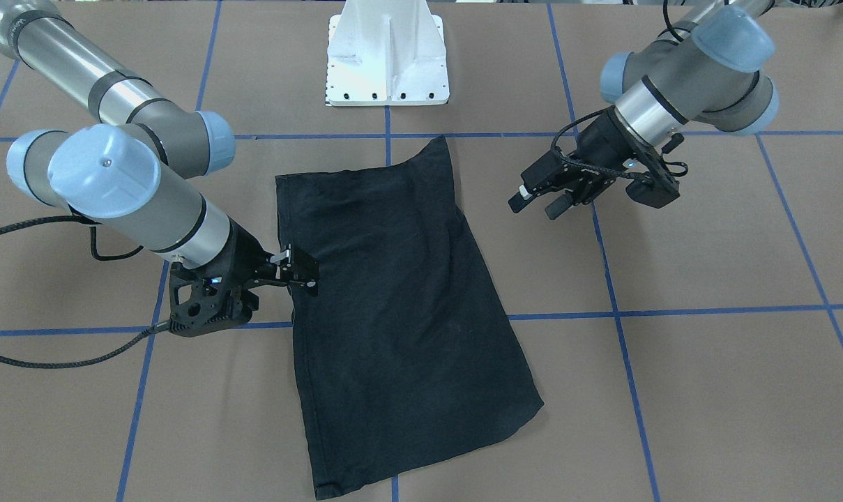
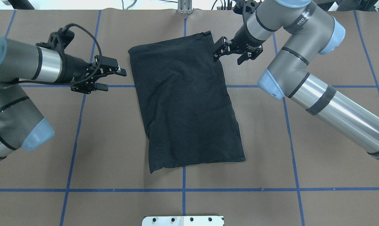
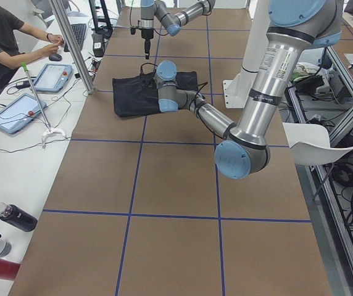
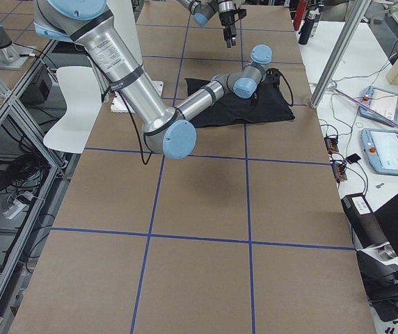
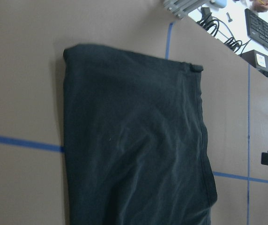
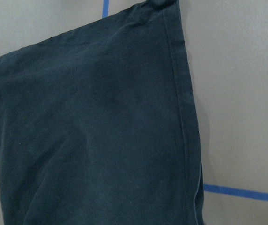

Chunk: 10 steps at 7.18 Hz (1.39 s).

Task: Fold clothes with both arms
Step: 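Lower the left gripper to the shirt's near corner while the right gripper descends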

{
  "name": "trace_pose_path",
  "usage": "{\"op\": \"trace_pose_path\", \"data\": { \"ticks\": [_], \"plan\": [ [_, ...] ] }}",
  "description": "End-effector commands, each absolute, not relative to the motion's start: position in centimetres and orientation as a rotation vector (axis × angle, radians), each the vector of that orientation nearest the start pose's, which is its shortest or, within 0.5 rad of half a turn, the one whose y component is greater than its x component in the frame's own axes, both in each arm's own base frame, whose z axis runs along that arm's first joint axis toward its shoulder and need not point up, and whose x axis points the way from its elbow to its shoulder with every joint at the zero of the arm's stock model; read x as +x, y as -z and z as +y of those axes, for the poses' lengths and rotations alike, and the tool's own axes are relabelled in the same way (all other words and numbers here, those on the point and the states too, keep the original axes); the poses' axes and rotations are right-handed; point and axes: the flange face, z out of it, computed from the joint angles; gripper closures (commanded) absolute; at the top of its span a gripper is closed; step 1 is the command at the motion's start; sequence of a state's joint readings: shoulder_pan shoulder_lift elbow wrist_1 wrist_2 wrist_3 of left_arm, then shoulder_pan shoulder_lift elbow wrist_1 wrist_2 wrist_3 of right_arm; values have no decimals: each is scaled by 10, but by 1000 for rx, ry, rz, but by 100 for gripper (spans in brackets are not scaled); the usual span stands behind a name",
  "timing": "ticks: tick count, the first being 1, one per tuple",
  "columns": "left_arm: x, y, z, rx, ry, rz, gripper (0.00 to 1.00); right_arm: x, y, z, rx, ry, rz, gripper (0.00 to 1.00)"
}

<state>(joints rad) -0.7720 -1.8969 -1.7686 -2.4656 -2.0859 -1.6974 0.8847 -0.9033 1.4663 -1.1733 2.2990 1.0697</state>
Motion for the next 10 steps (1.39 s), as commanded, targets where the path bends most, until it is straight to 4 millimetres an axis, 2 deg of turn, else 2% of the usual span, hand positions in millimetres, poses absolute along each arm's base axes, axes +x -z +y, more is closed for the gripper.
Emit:
{"op": "trace_pose_path", "data": {
  "ticks": [1,3,5,7,8,10],
  "plan": [
    [426,-284,-393,-83,484,1451,0,-377,-261,-557,-58,-49,-1176,1],
    [482,-287,-332,-155,519,1439,0,-383,-262,-550,-106,-91,-1178,1],
    [507,-303,-291,-172,525,1405,1,-387,-258,-533,-130,-99,-1186,1],
    [514,-310,-277,-187,509,1389,2,-387,-257,-528,-148,-117,-1188,1],
    [519,-310,-269,-195,499,1386,7,-386,-258,-525,-148,-115,-1189,1],
    [520,-309,-270,-191,503,1383,23,-387,-259,-525,-149,-113,-1188,1]
  ]
}}
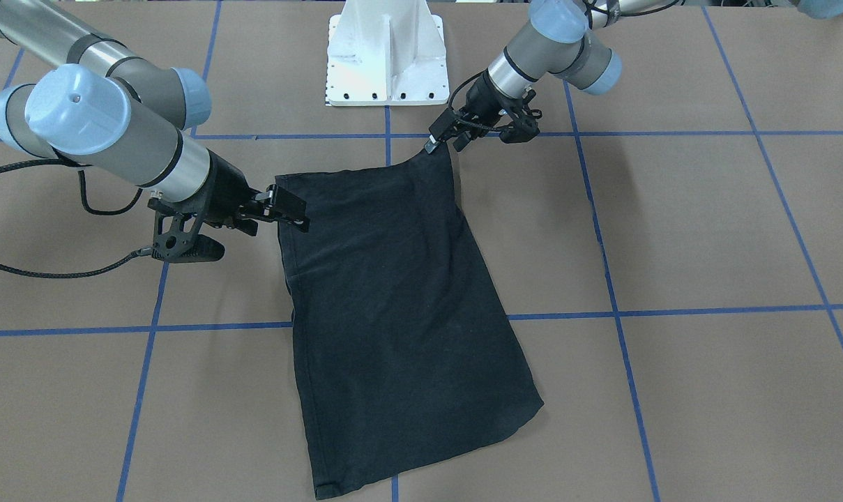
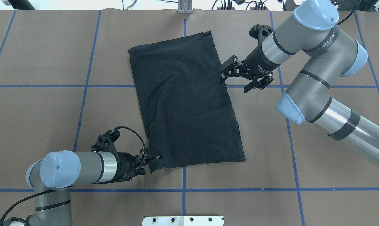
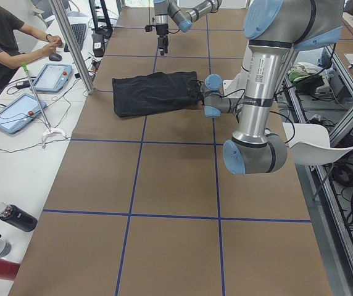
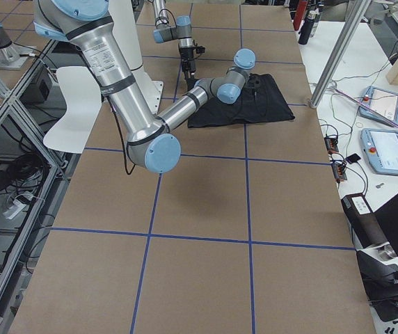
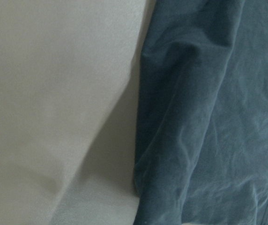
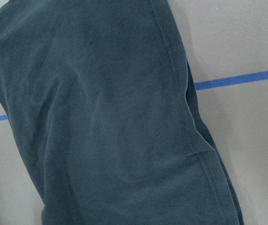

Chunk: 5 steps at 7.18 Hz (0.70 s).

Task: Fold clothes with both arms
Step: 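Lower the left gripper to the shirt's near corner while the right gripper descends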

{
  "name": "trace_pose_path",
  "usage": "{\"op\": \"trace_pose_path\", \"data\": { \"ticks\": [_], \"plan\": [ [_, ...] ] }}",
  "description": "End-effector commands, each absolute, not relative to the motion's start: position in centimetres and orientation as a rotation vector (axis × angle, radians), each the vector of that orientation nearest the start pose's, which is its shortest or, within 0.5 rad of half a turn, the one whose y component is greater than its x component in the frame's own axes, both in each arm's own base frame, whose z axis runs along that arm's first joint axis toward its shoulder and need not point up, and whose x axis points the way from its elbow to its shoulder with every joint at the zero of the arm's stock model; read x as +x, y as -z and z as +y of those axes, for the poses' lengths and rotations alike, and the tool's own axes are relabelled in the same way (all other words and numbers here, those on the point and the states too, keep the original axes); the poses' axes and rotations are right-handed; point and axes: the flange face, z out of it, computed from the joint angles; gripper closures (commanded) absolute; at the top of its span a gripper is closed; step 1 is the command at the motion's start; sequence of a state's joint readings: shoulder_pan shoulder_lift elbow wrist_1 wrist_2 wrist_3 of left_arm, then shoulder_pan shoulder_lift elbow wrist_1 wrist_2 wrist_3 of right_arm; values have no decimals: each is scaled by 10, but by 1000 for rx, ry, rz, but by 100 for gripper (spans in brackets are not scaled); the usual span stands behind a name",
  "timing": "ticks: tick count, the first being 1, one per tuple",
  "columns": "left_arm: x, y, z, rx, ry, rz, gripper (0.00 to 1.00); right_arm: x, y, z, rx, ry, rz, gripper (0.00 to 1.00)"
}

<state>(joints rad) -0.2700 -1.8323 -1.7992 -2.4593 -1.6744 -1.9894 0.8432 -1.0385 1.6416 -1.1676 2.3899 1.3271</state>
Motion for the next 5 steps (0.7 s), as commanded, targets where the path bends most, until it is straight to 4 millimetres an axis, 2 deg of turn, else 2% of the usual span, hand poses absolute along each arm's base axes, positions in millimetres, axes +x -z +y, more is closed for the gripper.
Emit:
{"op": "trace_pose_path", "data": {
  "ticks": [1,5],
  "plan": [
    [521,-307,-269,-192,501,1386,30,-387,-259,-525,-147,-111,-1188,1],
    [521,-308,-269,-191,502,1385,77,-388,-260,-524,-151,-113,-1187,1]
  ]
}}
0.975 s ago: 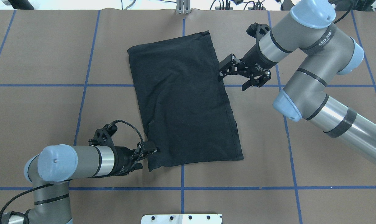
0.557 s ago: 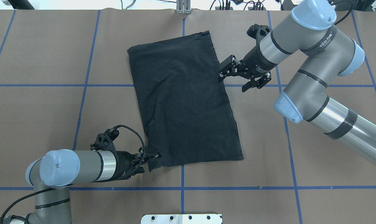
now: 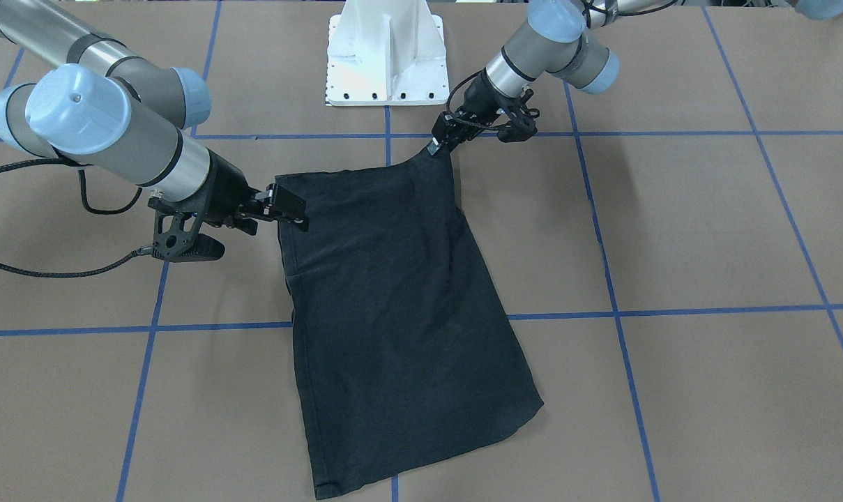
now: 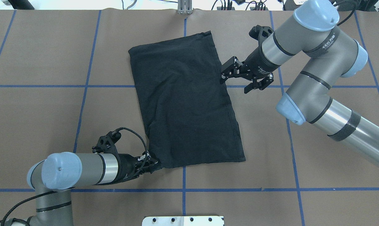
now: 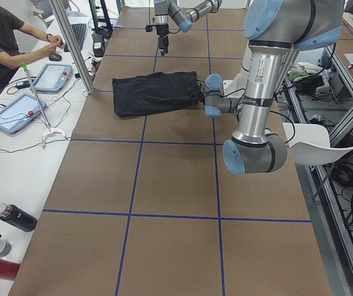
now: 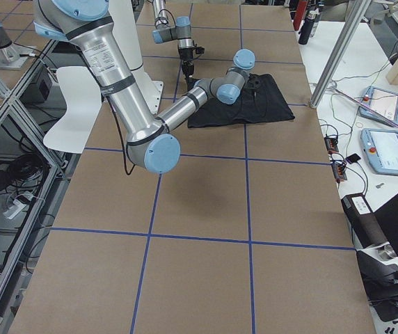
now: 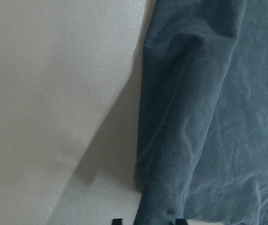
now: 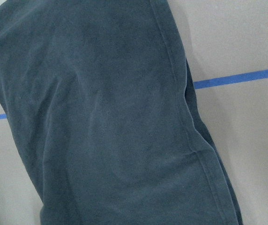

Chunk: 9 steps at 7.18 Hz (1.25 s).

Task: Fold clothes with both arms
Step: 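Lower the left gripper to the shirt's near corner while the right gripper descends, then grasp the two near corners of the shirt with both grippers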

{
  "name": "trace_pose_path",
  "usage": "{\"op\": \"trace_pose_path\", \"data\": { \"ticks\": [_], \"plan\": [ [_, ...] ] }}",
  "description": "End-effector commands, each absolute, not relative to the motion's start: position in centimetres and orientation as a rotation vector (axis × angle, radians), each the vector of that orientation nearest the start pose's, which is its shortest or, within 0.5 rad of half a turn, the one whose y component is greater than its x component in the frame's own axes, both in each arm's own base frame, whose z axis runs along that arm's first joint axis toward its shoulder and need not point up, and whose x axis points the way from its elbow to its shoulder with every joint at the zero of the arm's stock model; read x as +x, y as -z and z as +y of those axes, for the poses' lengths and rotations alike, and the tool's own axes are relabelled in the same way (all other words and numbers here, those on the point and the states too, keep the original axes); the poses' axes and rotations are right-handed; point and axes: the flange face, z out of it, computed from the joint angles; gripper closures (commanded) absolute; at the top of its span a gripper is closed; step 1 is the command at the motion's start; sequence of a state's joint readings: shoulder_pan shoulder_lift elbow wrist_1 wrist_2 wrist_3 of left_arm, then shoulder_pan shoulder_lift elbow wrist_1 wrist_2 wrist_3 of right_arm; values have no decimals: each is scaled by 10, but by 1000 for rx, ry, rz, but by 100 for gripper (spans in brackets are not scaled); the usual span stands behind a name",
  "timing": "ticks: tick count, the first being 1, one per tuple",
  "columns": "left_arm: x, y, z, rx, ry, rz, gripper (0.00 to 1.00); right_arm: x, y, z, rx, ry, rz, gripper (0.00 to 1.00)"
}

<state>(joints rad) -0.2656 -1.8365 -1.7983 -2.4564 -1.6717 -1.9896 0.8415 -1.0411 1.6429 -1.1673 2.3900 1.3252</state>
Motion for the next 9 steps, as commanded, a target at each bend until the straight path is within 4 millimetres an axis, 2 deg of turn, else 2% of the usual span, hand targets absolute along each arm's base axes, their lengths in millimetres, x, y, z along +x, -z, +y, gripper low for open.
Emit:
{"op": "trace_pose_path", "data": {
  "ticks": [1,2,3,4,5,6,8,9],
  "plan": [
    [519,-308,-271,-175,516,1388,94,-390,-260,-522,-153,-111,-1186,1],
    [518,-307,-274,-153,536,1393,100,-396,-267,-513,-168,-117,-1175,1],
    [517,-309,-275,-147,541,1389,100,-410,-271,-497,-176,-162,-1155,1],
    [516,-308,-275,-148,539,1389,100,-433,-259,-472,-145,-212,-1137,1],
    [509,-299,-273,-152,533,1409,100,-461,-260,-450,-92,-233,-1111,0],
    [509,-297,-272,-154,531,1407,100,-475,-271,-428,-85,-253,-1087,0],
    [510,-298,-272,-162,523,1401,100,-491,-285,-390,-127,-278,-997,0],
    [510,-299,-270,-173,516,1399,100,-492,-281,-375,-158,-280,-921,0]
  ]
}}
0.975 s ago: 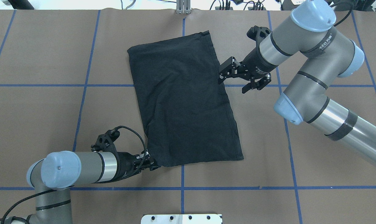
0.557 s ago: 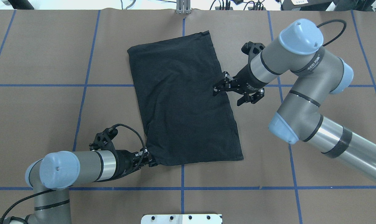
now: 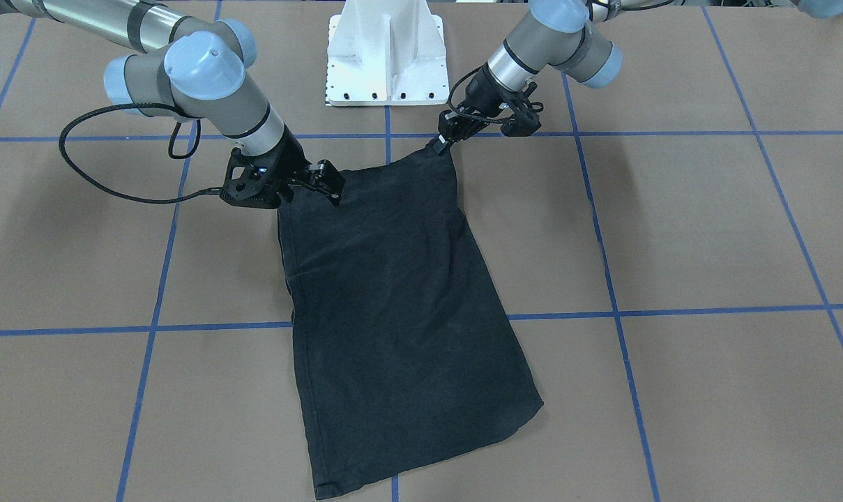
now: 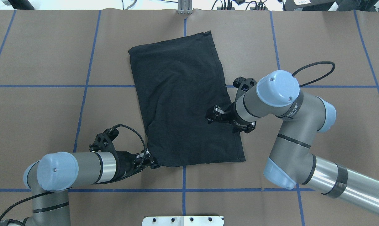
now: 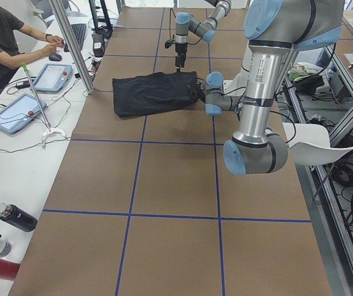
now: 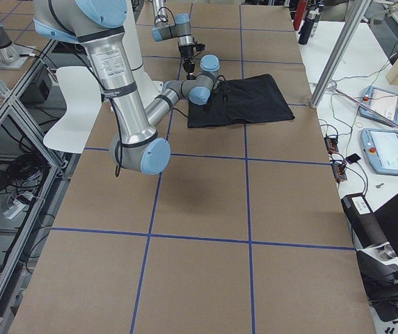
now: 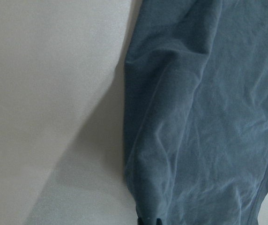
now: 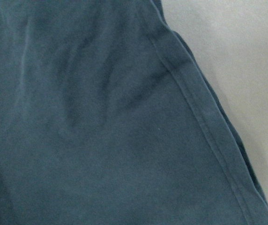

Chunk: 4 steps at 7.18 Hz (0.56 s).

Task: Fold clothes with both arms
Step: 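Grasp the two near corners of the shirt with both grippers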

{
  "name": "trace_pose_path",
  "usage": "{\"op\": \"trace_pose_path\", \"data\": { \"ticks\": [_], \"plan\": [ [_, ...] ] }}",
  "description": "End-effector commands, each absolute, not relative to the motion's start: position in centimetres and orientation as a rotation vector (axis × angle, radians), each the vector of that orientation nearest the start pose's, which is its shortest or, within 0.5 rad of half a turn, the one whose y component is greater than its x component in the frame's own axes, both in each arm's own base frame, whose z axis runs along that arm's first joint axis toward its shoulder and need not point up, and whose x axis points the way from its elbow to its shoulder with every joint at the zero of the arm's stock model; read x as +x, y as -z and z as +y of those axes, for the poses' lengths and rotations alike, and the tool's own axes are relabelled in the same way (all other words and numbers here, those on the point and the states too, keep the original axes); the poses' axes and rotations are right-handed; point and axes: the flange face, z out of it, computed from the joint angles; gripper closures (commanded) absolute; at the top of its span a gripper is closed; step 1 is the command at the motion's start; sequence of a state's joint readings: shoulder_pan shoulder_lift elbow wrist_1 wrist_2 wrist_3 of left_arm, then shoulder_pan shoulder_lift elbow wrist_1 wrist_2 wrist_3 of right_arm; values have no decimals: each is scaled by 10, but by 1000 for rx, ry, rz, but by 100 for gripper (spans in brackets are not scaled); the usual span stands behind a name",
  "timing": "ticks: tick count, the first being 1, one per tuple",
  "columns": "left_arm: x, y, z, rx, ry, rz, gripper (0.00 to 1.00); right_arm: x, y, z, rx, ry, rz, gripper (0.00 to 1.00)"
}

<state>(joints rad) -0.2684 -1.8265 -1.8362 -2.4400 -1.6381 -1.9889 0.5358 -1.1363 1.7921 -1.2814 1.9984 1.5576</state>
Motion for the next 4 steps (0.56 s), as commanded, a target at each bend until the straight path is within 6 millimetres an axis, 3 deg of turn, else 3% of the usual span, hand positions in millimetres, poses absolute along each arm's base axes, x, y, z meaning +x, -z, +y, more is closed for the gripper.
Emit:
{"op": "trace_pose_path", "data": {
  "ticks": [1,4],
  "plan": [
    [510,-299,-270,-173,516,1399,100,-494,-279,-364,-150,-266,-895,0],
    [511,-298,-269,-174,512,1400,100,-492,-307,-359,-77,-176,-854,0]
  ]
}}
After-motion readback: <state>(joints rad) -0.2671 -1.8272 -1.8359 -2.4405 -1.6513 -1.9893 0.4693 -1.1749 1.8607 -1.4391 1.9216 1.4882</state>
